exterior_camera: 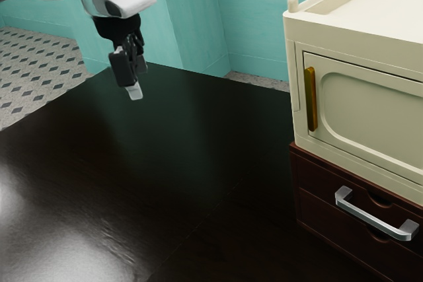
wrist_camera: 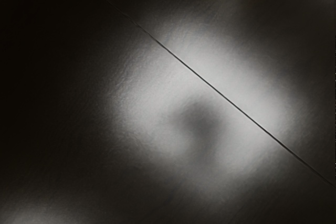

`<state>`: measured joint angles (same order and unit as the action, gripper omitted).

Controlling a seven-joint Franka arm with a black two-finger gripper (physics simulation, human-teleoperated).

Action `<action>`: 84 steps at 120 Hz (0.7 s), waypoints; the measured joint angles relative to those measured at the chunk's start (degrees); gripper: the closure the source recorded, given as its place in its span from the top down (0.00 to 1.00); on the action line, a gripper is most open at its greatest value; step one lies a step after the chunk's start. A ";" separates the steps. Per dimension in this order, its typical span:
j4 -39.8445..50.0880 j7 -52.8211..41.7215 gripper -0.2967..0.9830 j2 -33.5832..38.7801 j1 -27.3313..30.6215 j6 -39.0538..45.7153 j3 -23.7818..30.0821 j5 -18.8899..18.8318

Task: Pull the drawer handle with one arm to open the drawer

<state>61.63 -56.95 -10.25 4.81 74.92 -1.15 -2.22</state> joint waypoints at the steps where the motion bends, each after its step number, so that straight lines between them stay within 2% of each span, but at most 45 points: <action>1: 0.00 0.04 0.77 -0.01 -0.11 0.04 0.00 0.00; 31: 0.76 0.92 0.77 0.90 -0.41 0.78 -0.16 -0.01; 41: 5.52 1.22 0.77 4.59 -2.55 0.92 0.04 -0.01; 54: 11.11 0.44 0.77 9.20 -1.76 1.02 4.37 -0.12; 67: 13.61 -3.53 0.77 10.11 -0.93 1.34 8.98 -0.43; 84: 19.80 -9.58 0.77 11.78 -2.45 5.21 11.99 -0.07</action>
<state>81.44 -66.53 1.52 2.37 80.13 10.84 -2.28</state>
